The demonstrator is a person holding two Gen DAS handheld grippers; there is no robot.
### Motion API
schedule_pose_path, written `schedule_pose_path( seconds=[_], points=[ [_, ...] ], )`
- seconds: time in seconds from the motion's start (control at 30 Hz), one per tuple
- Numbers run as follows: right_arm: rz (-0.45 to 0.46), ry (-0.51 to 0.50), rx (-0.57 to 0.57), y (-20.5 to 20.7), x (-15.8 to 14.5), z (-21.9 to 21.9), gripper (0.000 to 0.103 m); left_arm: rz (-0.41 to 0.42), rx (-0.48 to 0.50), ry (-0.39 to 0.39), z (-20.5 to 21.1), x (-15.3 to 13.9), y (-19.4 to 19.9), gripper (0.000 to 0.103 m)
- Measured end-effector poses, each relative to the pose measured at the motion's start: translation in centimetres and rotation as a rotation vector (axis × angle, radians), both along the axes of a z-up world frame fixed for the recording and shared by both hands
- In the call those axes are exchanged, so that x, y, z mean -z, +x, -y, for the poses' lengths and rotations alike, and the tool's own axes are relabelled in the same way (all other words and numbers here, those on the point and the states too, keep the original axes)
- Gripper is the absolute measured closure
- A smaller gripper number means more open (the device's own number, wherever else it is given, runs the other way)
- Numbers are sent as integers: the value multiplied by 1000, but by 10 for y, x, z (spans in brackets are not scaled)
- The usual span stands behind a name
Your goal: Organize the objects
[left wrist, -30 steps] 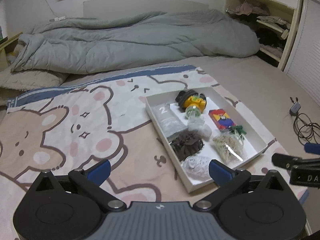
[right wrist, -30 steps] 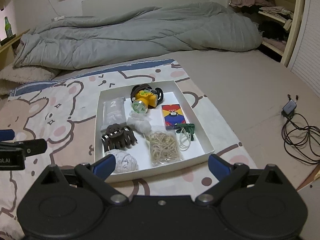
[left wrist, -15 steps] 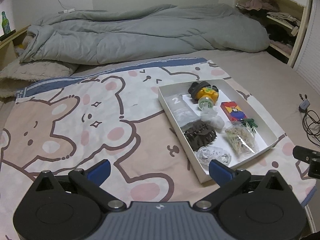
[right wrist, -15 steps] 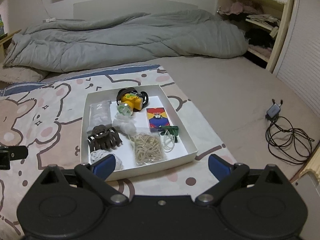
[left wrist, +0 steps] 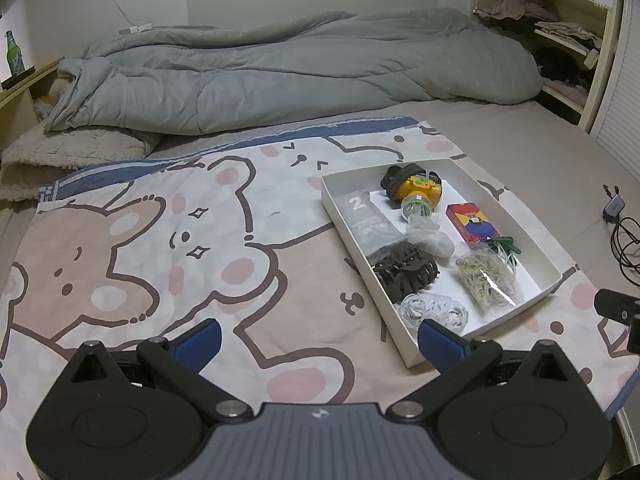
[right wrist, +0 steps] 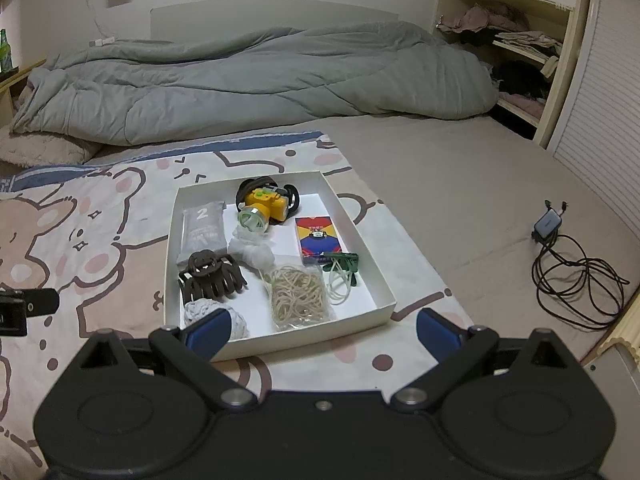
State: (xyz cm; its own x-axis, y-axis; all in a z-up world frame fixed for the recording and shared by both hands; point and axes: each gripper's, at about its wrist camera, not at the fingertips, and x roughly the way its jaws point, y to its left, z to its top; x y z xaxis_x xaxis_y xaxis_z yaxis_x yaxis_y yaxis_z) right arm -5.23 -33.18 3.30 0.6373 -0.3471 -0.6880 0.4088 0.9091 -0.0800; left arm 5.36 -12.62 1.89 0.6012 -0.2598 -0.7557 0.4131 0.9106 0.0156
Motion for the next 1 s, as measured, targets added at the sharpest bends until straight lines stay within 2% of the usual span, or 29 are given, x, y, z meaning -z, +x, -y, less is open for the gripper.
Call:
schedule_pose_path(
  seconds=[1.0],
  points=[
    [-4, 13, 1, -2, 1, 2, 3, 4, 9, 0, 3, -1, -2, 0]
  ],
)
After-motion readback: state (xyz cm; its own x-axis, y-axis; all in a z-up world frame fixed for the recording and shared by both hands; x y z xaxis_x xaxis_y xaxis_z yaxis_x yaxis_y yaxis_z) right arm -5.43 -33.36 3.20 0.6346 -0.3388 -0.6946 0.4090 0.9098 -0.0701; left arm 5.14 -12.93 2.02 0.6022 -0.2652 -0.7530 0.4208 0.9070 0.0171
